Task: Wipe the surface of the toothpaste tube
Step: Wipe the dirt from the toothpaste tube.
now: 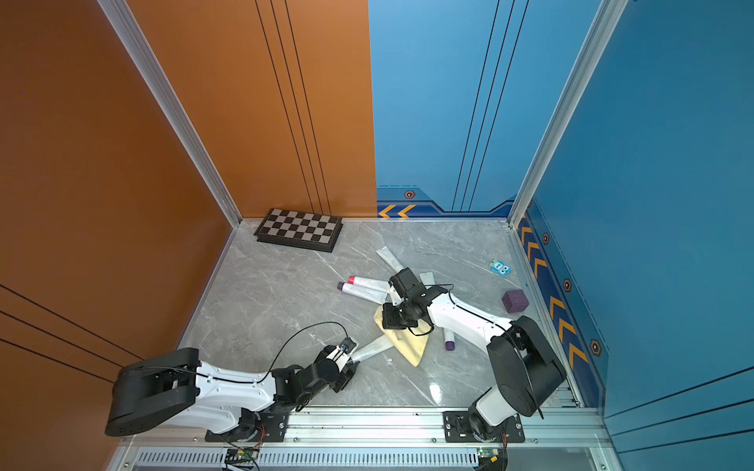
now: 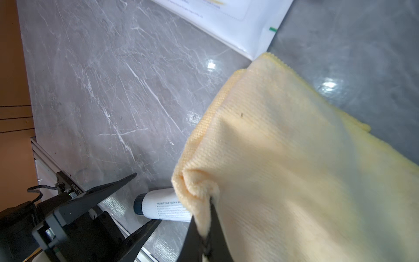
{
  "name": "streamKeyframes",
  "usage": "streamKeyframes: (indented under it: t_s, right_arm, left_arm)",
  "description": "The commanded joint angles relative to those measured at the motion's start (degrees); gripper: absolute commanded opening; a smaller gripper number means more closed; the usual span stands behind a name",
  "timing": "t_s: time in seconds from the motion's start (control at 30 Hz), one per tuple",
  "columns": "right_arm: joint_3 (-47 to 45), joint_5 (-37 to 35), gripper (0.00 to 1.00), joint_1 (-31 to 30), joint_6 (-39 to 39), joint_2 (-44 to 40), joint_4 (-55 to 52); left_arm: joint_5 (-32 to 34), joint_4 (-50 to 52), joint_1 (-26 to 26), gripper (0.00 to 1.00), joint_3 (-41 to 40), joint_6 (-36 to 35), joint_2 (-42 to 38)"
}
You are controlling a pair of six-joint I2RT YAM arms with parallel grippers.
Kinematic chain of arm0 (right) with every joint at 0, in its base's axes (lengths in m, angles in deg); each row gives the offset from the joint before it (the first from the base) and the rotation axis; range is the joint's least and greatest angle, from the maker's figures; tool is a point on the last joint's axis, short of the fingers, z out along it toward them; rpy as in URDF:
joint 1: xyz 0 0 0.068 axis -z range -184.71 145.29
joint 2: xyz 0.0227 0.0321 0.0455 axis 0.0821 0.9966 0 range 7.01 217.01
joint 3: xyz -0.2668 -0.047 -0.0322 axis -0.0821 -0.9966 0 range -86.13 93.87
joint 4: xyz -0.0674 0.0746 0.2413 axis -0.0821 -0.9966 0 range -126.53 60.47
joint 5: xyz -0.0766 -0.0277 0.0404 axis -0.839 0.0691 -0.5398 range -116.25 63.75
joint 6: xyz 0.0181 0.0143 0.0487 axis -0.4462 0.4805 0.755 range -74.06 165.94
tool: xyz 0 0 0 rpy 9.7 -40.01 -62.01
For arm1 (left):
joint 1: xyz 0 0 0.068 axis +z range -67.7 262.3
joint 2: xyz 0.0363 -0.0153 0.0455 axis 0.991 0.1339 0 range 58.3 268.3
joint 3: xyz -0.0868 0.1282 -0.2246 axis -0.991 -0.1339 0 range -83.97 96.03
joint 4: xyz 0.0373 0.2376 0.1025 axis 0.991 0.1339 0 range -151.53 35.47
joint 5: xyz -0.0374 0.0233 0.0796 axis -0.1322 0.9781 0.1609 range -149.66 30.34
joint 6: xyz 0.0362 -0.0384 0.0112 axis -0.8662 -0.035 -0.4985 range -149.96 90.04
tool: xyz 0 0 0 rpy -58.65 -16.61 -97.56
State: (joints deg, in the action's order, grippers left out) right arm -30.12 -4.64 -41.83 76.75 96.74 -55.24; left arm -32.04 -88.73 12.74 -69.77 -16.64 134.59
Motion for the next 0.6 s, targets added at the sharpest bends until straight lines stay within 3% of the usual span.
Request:
streamKeyframes:
  t_s: [0.0, 0.37, 0.57]
  right_arm:
    - [2.2, -0.5, 0.0, -2.1, -1.9, 2.4, -3.9]
    - [2.9, -1.5, 0.0, -8.4, -0.2, 6.7, -4.4]
    - [2.7, -2.4, 0.0, -8.8, 0.0, 8.2, -4.5]
  left_arm:
    - [-2.4, -0.4, 1.1, 0.66, 0.3, -0.7, -0.2]
    - [-7.6, -1.9, 2.4, 0.64, 5.2, -3.2, 8.8]
    - [-8.7, -3.1, 3.3, 0.52, 4.3, -2.8, 9.7]
